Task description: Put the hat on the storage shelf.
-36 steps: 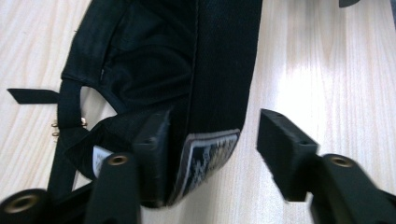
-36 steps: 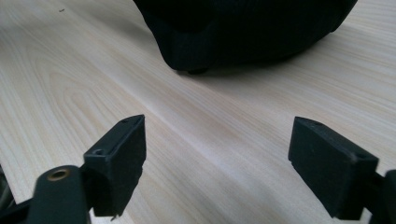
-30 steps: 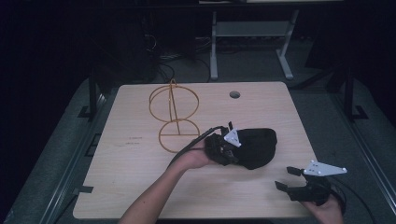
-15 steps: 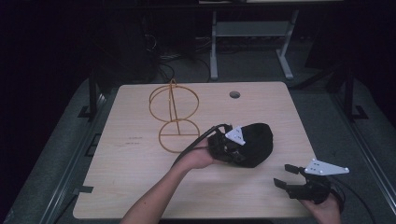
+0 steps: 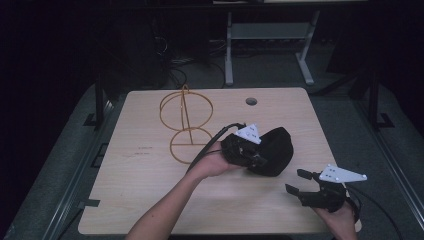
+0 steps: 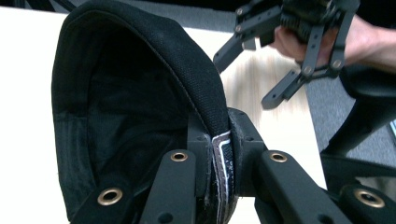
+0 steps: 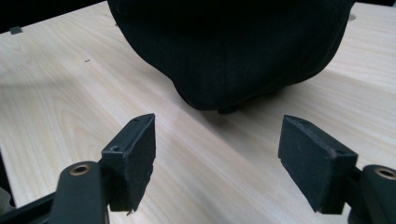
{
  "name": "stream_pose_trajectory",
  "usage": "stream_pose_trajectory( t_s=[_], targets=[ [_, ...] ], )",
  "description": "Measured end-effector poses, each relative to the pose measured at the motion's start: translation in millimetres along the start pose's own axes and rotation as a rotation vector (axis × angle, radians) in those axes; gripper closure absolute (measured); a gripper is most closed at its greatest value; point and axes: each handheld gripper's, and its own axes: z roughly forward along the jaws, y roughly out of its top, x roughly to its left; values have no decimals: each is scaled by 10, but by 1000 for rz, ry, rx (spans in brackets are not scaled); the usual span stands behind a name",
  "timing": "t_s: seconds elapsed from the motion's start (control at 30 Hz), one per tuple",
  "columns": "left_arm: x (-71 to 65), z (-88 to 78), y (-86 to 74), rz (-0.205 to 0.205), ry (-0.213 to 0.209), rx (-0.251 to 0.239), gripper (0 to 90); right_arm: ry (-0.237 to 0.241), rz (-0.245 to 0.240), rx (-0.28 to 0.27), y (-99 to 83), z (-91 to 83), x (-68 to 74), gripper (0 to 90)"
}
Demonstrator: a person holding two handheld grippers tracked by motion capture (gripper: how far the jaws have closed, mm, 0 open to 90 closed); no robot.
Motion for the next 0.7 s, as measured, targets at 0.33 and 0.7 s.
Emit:
stream_pose_trajectory(
  t_s=[0.33, 0.7],
  targets=[
    [-4, -39, 161, -43, 9, -45, 809, -37, -76, -40, 141, 9, 118, 298],
    [-109, 130, 363, -29, -47, -43, 813, -100, -149, -66, 232, 94, 121, 381]
  ],
)
